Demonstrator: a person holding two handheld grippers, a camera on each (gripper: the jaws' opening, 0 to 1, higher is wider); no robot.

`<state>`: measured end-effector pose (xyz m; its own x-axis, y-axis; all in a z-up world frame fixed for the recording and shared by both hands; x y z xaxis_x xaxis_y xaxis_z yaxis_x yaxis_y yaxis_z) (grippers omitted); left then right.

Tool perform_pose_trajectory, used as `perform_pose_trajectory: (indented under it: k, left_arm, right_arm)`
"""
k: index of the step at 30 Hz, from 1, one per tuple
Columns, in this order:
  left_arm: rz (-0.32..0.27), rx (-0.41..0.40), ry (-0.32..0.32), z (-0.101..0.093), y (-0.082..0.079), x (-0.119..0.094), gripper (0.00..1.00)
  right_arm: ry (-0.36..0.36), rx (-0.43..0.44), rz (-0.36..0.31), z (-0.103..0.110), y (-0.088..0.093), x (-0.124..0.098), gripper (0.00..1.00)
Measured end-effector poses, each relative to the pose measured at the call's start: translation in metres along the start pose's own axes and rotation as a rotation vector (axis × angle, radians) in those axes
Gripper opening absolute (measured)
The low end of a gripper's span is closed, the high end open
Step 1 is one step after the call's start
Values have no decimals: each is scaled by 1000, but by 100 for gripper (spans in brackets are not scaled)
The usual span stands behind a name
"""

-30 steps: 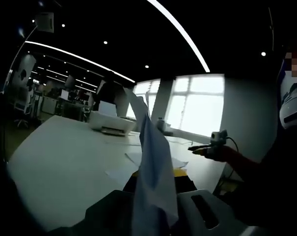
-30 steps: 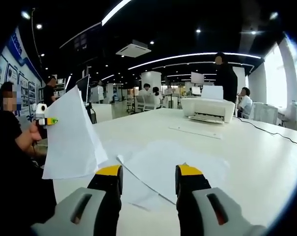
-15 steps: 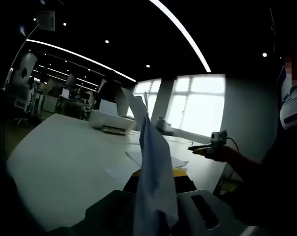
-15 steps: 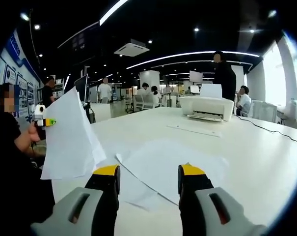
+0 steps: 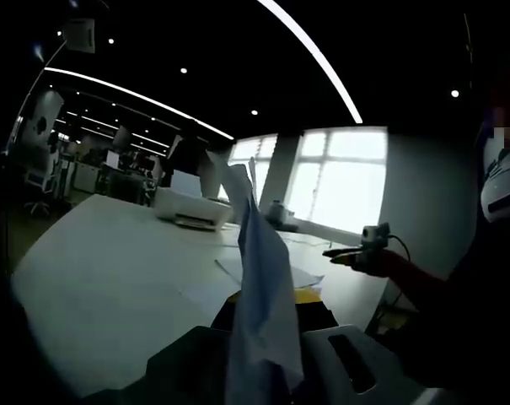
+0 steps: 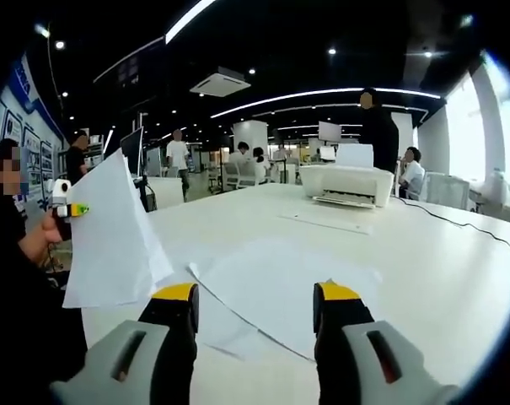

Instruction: Organize the stack of printing papers by aligning and flattening the scattered papers on the table

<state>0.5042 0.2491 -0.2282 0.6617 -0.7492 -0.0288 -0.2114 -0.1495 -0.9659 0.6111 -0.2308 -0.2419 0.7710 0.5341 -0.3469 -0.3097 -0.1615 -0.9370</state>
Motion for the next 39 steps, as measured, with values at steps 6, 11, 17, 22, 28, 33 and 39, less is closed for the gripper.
perform_pose_trajectory:
  k: [6, 11, 17, 22, 28, 33, 39]
  left_arm:
    - [3, 2, 0, -2, 0, 1, 6]
    - [7, 3, 0, -4, 0, 2, 6]
    - [12, 5, 4, -6, -1, 5, 6]
    - [17, 8, 6, -8, -2, 8, 6]
    - [22, 14, 11, -11, -4, 11, 6]
    - [28, 13, 12, -13, -3, 14, 6]
    - [33, 13, 15, -14, -3, 18, 6]
  right_arm:
    - [23, 12, -5, -7, 0, -1, 55]
    - [35, 17, -9, -11, 0, -1, 58]
    - [54, 24, -14, -19, 0, -3, 61]
    - [66, 28, -20, -25, 0, -4, 64]
    - [79, 37, -33, -32, -1, -2, 67]
    - [90, 49, -32, -37, -1, -1, 69]
    - [101, 59, -25, -44, 0, 0, 68]
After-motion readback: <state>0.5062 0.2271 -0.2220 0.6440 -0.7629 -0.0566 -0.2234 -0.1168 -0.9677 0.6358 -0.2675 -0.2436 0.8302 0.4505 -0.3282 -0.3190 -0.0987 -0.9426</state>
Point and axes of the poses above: the point that each gripper's makers call its tool centre point, and the gripper's own axes: x roughly forward along the fingers, z roughly to its left, y roughly out of its underside, the point moved 8 cm from there along -x, roughly backward along the fingers, and after that the axes turned 5 degrees about z, right-handed, at the moved point
